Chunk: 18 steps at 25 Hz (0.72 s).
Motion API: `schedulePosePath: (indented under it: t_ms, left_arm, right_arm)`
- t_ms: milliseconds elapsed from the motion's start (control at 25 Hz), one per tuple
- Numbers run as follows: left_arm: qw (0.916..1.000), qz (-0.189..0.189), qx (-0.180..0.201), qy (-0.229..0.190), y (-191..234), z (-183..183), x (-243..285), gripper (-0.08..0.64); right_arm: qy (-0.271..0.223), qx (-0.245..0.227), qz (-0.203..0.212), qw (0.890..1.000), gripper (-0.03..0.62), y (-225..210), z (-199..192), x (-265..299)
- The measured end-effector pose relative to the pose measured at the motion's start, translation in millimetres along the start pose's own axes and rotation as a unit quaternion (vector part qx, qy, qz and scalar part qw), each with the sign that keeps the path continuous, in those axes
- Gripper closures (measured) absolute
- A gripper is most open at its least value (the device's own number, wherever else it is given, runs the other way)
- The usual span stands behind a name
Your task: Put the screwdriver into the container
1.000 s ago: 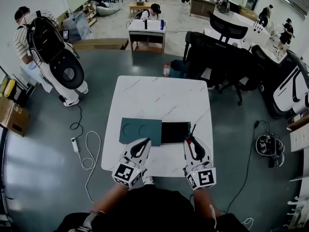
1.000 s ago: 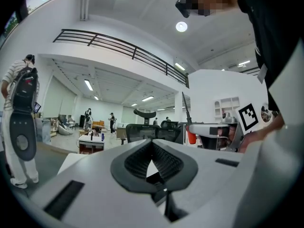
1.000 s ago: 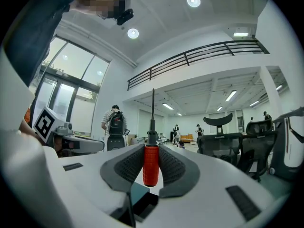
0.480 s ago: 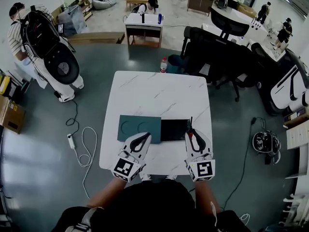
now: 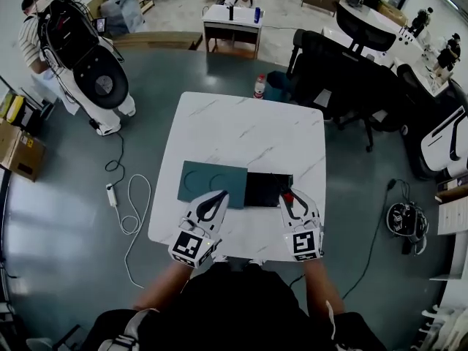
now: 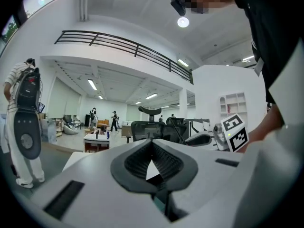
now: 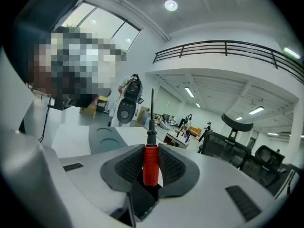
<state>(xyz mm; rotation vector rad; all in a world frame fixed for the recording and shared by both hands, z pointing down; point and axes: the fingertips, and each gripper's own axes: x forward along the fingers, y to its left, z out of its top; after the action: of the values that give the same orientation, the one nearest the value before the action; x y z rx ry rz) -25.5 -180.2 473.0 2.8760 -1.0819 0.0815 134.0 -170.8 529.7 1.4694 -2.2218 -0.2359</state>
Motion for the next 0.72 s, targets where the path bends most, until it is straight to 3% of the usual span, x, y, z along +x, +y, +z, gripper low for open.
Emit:
schedulePosePath:
  t_ms: [200,360,480,720]
  left_arm:
    - [0.9997,0.02,-0.005,0.011,2,-7,-3,0.554]
    - [0.9994,0.029,-0.006,0.015,4,-9,0,0.554]
    - [0.9992,0.034,-0.008,0.018,4,-12,0,0.554]
    - [0.9989,0.039,-0.009,0.026,2,-10,3,0.554]
  right_arm:
    - [0.05,-0.049,0.042,0.997,0.488,9,-41,17]
    - [0.087,-0.095,0.087,0.988,0.488,15,-70,32]
    - [0.124,-0.138,0.124,0.975,0.488,25,-97,41]
    - [0.197,-0.213,0.19,0.938,0.488,37,-138,56]
